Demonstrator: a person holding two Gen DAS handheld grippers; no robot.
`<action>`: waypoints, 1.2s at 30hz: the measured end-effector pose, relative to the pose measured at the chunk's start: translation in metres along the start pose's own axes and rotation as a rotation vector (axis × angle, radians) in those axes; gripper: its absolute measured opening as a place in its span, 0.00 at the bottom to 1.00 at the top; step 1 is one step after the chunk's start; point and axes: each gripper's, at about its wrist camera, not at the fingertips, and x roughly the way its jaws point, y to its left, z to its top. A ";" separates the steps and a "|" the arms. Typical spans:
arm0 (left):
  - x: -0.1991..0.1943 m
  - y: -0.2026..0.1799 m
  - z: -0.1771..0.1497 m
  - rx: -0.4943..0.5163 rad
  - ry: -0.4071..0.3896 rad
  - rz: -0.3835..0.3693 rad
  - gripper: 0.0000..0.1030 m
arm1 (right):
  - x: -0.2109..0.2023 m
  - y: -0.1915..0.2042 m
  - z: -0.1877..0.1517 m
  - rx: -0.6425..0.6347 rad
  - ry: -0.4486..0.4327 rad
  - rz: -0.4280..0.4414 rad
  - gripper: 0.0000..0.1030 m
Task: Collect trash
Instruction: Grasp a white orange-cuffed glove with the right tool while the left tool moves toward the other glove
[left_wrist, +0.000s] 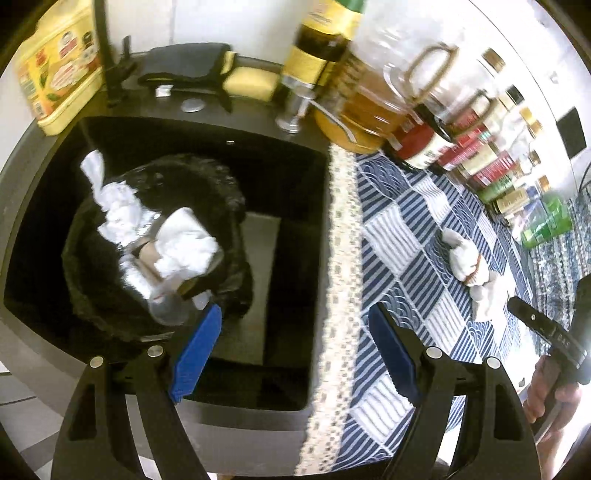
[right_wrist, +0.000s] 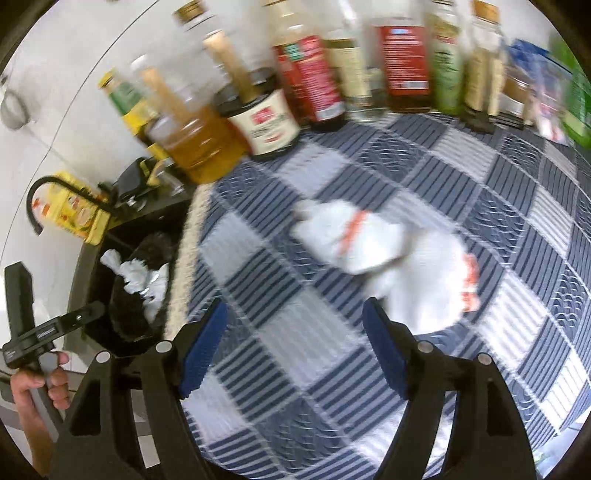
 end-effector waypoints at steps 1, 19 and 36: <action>0.001 -0.005 0.000 0.005 0.000 0.001 0.77 | -0.001 -0.007 0.000 0.006 -0.003 -0.005 0.73; 0.027 -0.089 -0.019 0.057 0.016 0.034 0.77 | 0.038 -0.109 0.005 -0.002 0.020 -0.067 0.43; 0.046 -0.146 -0.028 0.088 0.034 0.067 0.77 | 0.034 -0.112 0.002 -0.109 0.006 -0.009 0.25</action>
